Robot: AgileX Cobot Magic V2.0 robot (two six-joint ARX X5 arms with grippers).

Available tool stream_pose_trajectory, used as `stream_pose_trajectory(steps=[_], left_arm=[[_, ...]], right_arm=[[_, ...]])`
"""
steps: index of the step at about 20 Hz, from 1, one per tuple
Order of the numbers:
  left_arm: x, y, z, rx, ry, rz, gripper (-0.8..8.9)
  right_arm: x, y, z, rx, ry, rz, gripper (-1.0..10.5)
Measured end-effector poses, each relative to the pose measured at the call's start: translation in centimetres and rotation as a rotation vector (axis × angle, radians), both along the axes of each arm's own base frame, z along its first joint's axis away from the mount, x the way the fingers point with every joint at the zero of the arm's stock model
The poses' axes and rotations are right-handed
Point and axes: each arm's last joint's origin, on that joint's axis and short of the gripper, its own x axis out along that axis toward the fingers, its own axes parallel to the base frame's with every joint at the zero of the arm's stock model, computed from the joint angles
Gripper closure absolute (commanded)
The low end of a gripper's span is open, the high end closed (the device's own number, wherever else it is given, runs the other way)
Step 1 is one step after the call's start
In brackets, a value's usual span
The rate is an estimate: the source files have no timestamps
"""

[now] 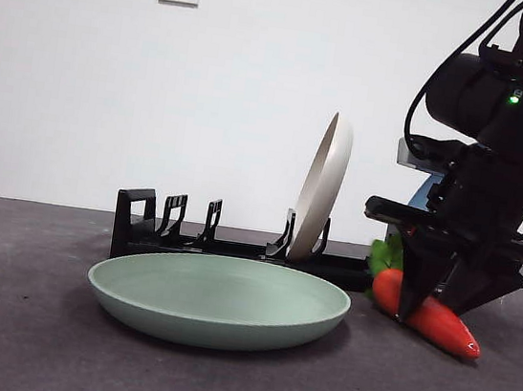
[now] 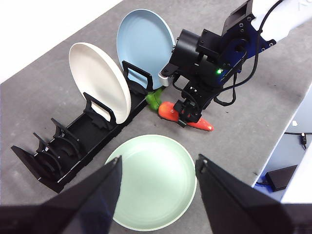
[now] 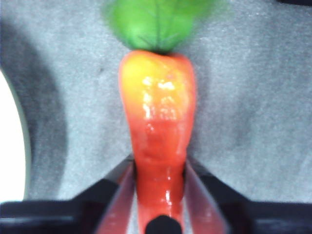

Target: Take the green plate from the plate rack,put the plate on the table,take the carrot from the table,put the carrot in the plate

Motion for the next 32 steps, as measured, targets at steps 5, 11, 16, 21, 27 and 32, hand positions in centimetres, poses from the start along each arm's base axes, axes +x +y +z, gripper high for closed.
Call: stream_pose_trajectory(steps=[5, 11, 16, 21, 27, 32], left_arm=[[0.0, 0.0, 0.0, 0.000, 0.000, 0.000, 5.58], [0.0, 0.0, 0.0, 0.000, 0.000, 0.000, 5.58], [0.0, 0.0, 0.0, 0.000, 0.000, 0.000, 5.58], [0.0, 0.0, -0.1, 0.008, 0.004, 0.000, 5.58], [0.0, 0.0, -0.1, 0.009, 0.005, 0.000, 5.58], [-0.1, 0.1, -0.3, 0.029, 0.016, 0.000, 5.58]], right_arm=[[-0.1, 0.0, 0.1, -0.002, 0.004, 0.002, 9.6], [-3.6, 3.2, 5.9, 0.096, -0.173, 0.131, 9.6], [-4.8, 8.4, 5.3, 0.211, -0.248, 0.231, 9.6], [-4.4, 10.8, 2.2, 0.227, -0.208, 0.240, 9.6], [-3.9, 11.5, -1.0, 0.184, -0.133, 0.235, 9.6], [-4.1, 11.6, -1.0, 0.211, -0.112, 0.260, 4.2]])
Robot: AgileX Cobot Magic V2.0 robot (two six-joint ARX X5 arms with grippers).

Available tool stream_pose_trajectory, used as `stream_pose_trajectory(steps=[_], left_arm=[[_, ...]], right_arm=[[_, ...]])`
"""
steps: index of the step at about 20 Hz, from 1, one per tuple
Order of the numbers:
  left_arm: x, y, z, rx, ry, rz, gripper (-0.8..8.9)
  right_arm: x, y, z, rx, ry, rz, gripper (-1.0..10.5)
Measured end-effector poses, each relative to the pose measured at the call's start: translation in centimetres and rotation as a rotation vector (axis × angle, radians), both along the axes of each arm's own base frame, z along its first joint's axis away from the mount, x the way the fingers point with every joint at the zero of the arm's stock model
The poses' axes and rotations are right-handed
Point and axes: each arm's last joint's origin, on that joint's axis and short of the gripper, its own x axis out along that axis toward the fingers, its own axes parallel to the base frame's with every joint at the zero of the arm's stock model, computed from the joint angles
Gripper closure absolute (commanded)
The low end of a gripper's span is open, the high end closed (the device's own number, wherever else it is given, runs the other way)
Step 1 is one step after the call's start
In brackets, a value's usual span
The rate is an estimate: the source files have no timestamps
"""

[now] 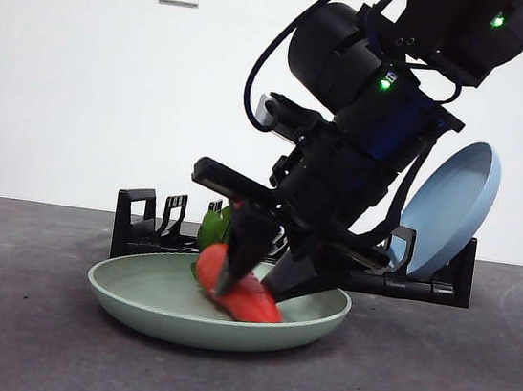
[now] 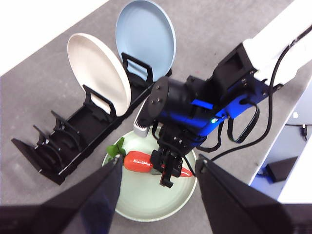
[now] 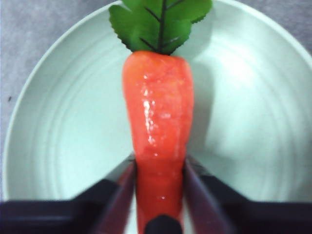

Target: Take the green plate from the plate rack,put the plate on the table,take the carrot from the table,put the carrot in the plate

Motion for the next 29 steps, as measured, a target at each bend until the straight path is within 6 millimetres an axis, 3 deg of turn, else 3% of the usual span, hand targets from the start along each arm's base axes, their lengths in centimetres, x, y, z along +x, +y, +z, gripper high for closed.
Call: stream_pose_trajectory(steps=[3, 8, 11, 15, 17, 21, 23, 26, 29], left_arm=[[0.0, 0.0, 0.0, 0.003, 0.001, 0.000, 5.58], [0.0, 0.1, -0.1, 0.015, 0.008, 0.000, 5.60], [-0.2, 0.3, -0.5, 0.057, 0.032, 0.000, 5.62], [-0.4, 0.7, -1.1, 0.117, 0.081, -0.017, 5.62], [-0.6, 0.6, -1.2, 0.107, 0.127, -0.062, 5.63], [-0.9, 0.5, -1.3, 0.076, 0.198, -0.130, 5.68], [-1.0, 0.6, -1.4, 0.072, 0.225, -0.148, 6.40], [-1.2, 0.7, -1.6, 0.083, 0.257, -0.154, 8.32], [-1.3, 0.9, -1.8, 0.105, 0.280, -0.147, 8.22]], right_arm=[[-0.3, -0.1, 1.1, 0.020, -0.005, 0.004, 4.1], [-2.6, -2.3, 7.0, 0.064, -0.056, 0.008, 4.1], [-6.0, -5.1, 10.8, 0.030, -0.035, 0.057, 4.1], [-10.9, -9.6, 14.0, -0.020, 0.021, 0.117, 4.2], [-12.9, -11.5, 15.0, -0.029, 0.022, 0.125, 4.2], [-14.9, -13.3, 15.9, -0.025, 0.017, 0.126, 5.9], [-15.4, -13.8, 16.1, -0.021, 0.011, 0.127, 7.0], [-15.8, -14.3, 16.3, -0.017, 0.004, 0.128, 8.9], [-16.0, -14.4, 16.3, -0.013, 0.000, 0.128, 9.6]])
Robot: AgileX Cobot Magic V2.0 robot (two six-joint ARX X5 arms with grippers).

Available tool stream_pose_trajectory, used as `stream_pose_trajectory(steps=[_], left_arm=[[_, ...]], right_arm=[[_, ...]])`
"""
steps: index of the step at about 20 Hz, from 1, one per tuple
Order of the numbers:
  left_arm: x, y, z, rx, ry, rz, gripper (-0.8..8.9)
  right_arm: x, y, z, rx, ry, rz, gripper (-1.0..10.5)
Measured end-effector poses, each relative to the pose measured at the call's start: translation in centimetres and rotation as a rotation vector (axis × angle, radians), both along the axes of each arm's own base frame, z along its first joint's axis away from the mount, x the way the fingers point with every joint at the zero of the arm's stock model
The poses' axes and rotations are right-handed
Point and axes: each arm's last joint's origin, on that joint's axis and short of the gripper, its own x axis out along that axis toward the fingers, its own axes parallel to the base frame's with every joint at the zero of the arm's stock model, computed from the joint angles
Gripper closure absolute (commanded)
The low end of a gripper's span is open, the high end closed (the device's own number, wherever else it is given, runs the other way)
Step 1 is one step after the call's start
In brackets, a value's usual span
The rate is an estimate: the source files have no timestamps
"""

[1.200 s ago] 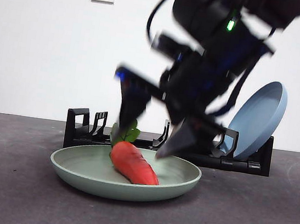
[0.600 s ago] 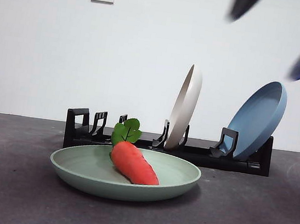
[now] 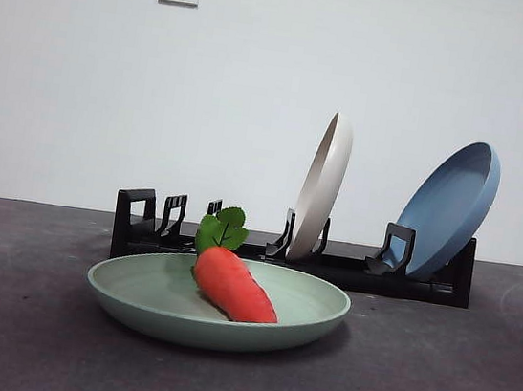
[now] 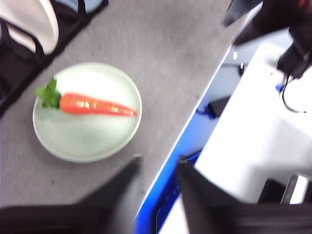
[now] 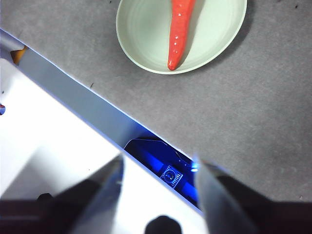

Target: Take the green plate from the plate rack,put the plate on the table,take the carrot from the table,put the carrot in the plate

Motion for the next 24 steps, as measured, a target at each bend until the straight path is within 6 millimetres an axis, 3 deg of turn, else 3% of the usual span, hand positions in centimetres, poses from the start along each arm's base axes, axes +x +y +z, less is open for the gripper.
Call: stream_pose_trajectory(steps=[24], left_arm=[[-0.04, 0.11, -0.10, 0.014, 0.007, 0.009, 8.15]], right_arm=[[0.00, -0.01, 0.00, -0.002, -0.004, 0.001, 9.5]])
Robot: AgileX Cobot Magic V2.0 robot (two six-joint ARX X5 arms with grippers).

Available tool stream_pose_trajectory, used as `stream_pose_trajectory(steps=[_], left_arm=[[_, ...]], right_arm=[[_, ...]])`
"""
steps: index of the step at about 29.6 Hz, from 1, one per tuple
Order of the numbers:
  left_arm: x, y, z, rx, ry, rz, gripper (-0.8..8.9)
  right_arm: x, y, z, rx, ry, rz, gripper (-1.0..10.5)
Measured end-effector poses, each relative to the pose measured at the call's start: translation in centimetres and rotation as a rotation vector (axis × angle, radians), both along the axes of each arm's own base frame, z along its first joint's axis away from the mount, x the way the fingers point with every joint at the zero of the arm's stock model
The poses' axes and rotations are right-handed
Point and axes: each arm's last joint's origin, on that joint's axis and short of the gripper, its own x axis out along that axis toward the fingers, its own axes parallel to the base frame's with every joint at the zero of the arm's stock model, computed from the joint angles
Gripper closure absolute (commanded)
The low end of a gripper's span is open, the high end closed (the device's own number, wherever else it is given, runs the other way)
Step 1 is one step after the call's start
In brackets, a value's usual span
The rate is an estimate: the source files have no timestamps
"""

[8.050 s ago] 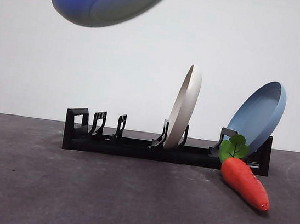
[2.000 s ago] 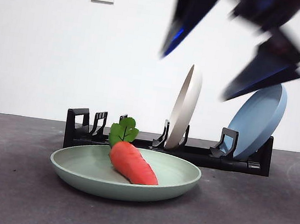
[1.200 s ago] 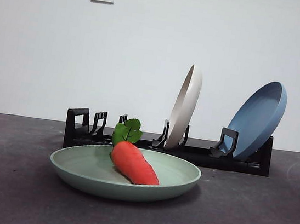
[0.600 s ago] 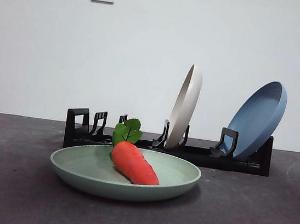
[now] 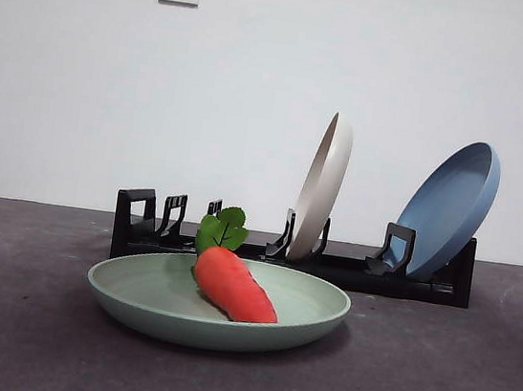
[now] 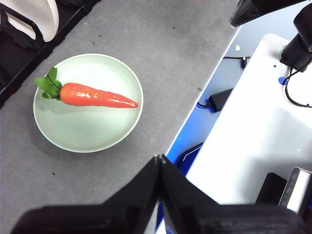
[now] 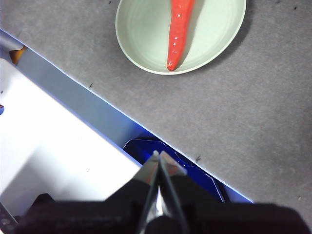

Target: Take the green plate from the plate rack,put the plate on the table,take the carrot from the table,put the carrot in the plate

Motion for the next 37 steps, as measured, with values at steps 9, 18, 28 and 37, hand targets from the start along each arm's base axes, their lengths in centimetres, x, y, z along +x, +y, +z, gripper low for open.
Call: stream_pose_trajectory(steps=[9, 18, 28, 37], left_arm=[[1.8, 0.7, 2.1, -0.104, -0.290, 0.152, 8.15], [3.8, 6.8, 5.0, -0.410, -0.743, 0.424, 8.15], [2.8, 11.0, -4.1, -0.365, -0.942, 0.718, 8.15], [3.0, 11.8, -15.8, -0.307, -0.821, 0.815, 8.15]], right_arm=[[0.0, 0.0, 0.0, 0.000, 0.000, 0.000, 9.5], [0.0, 0.0, 0.0, 0.000, -0.001, 0.000, 9.5], [0.0, 0.0, 0.0, 0.000, -0.001, 0.000, 9.5], [0.0, 0.0, 0.0, 0.000, -0.001, 0.000, 9.5]])
